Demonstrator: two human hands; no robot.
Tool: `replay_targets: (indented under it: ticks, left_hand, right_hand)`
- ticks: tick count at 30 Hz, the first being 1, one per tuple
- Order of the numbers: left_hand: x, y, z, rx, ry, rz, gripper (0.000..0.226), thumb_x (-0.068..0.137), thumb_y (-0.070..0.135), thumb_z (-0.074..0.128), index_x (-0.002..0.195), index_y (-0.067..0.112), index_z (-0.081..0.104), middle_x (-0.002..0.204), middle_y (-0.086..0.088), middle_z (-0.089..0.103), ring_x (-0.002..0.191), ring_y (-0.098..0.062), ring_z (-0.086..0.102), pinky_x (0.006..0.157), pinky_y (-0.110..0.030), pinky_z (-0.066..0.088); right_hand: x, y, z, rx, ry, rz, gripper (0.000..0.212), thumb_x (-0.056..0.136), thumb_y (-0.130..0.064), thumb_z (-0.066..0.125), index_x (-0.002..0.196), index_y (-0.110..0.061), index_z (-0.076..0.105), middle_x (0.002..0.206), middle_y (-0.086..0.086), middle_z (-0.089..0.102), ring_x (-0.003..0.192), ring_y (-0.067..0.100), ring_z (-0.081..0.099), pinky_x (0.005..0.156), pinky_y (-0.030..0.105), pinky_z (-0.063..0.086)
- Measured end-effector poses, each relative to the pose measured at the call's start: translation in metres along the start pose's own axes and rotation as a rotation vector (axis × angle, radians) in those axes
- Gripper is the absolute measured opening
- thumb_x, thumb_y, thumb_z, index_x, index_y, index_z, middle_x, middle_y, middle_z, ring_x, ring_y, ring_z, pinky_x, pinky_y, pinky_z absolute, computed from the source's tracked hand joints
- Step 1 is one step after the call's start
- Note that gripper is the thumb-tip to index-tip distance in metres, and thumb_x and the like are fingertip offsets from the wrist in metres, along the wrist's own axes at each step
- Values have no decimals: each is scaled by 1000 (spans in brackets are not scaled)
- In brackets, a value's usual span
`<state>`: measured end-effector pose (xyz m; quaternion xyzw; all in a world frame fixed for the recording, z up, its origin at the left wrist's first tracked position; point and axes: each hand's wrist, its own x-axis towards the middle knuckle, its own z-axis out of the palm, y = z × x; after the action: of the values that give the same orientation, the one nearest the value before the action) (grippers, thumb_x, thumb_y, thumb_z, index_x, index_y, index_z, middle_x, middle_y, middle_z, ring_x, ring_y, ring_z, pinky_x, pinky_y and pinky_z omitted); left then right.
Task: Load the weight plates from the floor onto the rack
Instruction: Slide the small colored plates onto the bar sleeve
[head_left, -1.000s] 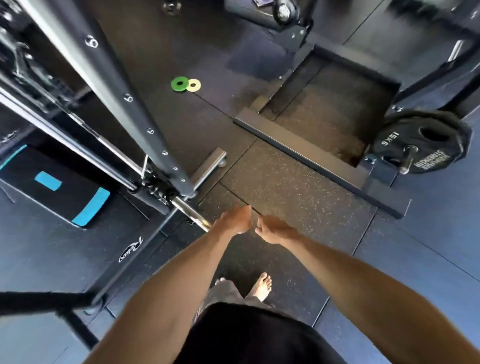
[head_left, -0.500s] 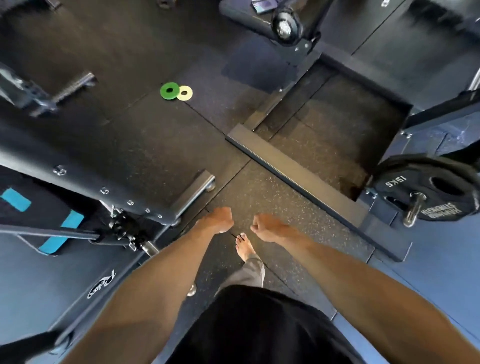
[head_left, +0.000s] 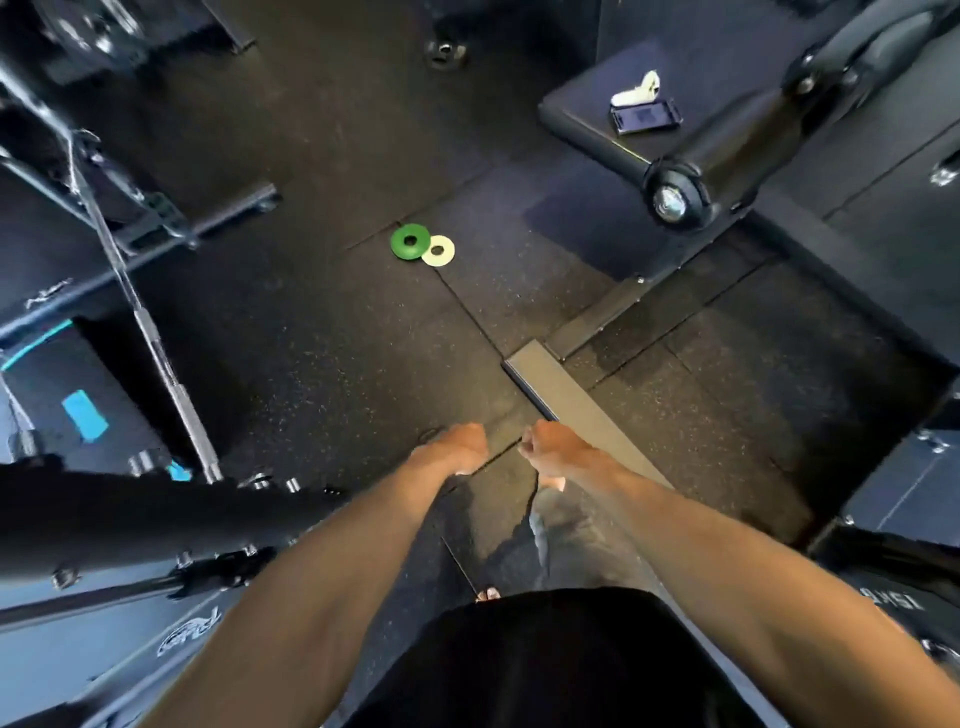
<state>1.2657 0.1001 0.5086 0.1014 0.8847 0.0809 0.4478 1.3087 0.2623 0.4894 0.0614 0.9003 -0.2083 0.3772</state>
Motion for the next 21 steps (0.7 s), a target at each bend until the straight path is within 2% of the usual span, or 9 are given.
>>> replay_targets:
  ticks: [2,4,6,9,14,18,21]
  left_hand:
    - [24,7,-33,-52,46,-2,34,96,15,41,123,4,60,131,-19,60,120,-34,58,96,-39,48]
    - [43,10,-66,-95,59,-22,33,96,16,42,120,4,61,128,-19,62,119,-35,59,96,-39,48]
    - [63,15,-97,-131,62,-63,31,97,17,44,120,6,62,128,-17,63,118,-34,59,98,-40,47]
    - [87,17,-136,-217,87,-72,30,98,16,44,120,5,61,127,-17,63,118,-34,58,99,-40,46]
    - [138,8,-190,-295,109,-151,27,100,19,43,119,9,60,126,-13,63,116,-33,59,95,-40,46]
    - [190,-7,-237,-343,88,-193,26,100,15,41,119,12,60,127,-13,62,117,-32,58,91,-34,43]
    - [233,-29,-275,-381,59,-191,28,99,16,43,119,10,61,127,-14,63,117,-34,59,94,-36,45]
  right_hand:
    - [35,3,-33,-17,1,-37,40,101,-25,45,62,-19,36,86,16,53,87,32,60,72,32,44]
    - [67,3,-66,-26,-13,-42,26,99,-29,50,78,-15,57,93,13,64,96,32,65,82,35,52]
    - [96,0,-102,-69,-48,-84,22,97,-28,51,91,-11,64,99,13,68,103,33,65,86,36,53]
    - [142,-6,-143,-103,-67,-129,25,95,-22,50,101,-5,67,110,17,68,108,36,63,90,37,52]
    - [209,-29,-198,-158,-96,-158,27,97,-23,48,110,-7,66,116,16,68,110,35,63,89,37,52]
    - [279,-49,-231,-208,-143,-169,28,96,-24,49,107,-8,68,113,16,69,107,34,65,87,39,53]
    - [326,-71,-262,-230,-152,-163,29,97,-25,48,109,-9,69,116,15,68,109,33,64,90,39,52]
